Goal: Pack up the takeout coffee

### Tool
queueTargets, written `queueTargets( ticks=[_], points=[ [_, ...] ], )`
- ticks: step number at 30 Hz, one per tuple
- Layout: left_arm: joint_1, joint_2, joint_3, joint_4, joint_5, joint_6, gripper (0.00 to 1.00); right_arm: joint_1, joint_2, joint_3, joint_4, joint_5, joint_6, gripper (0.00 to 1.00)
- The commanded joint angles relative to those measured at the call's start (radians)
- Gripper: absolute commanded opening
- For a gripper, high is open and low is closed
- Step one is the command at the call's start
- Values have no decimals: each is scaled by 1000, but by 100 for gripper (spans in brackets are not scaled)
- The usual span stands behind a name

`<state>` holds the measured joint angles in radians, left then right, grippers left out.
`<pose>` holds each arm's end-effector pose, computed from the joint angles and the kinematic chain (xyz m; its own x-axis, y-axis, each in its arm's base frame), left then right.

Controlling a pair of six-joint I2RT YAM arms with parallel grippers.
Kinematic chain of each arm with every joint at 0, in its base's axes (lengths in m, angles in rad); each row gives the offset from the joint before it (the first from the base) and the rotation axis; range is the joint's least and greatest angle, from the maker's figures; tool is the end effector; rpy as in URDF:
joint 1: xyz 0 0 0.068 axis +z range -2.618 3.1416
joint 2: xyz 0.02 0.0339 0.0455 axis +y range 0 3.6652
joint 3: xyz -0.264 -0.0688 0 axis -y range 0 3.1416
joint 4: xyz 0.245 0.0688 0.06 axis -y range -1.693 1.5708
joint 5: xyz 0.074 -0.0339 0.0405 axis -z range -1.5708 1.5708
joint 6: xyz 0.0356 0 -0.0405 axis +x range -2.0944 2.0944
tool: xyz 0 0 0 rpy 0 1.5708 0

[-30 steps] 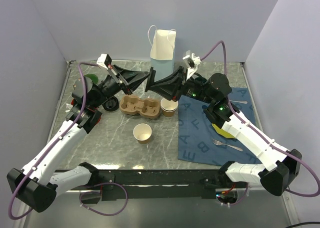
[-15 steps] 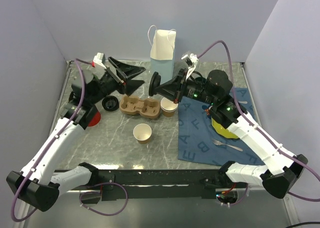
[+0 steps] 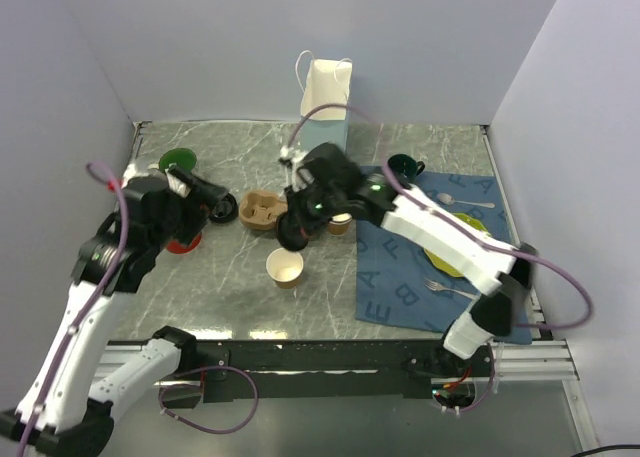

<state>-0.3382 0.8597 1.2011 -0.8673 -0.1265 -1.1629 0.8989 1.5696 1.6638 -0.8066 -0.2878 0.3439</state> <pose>0.1458 -0.0465 0.3972 -0.3955 -0.8262 -0.4012 -0.3450 0.5385 -0.7688 0.2036 0.2722 0.3896 -0.6812 -0.3371 -0.6499 -0.6952 0.5761 0.4298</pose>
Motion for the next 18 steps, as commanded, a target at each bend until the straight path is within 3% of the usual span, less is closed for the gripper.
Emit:
queueTargets(
  ticks=[1,5,9,18],
  points=[
    [1,-105,8,-209,-199,6,97,32,156,109,-207,61,18,0],
    [1,-154,77,-326,-269,-26,97,49,280,240,-319,81,26,0],
    [1,-183,130,-335,-289,0,97,74,358,319,-405,98,18,0],
    [1,-212,103,-365,-286,3,97,109,409,353,-396,116,63,0]
  ],
)
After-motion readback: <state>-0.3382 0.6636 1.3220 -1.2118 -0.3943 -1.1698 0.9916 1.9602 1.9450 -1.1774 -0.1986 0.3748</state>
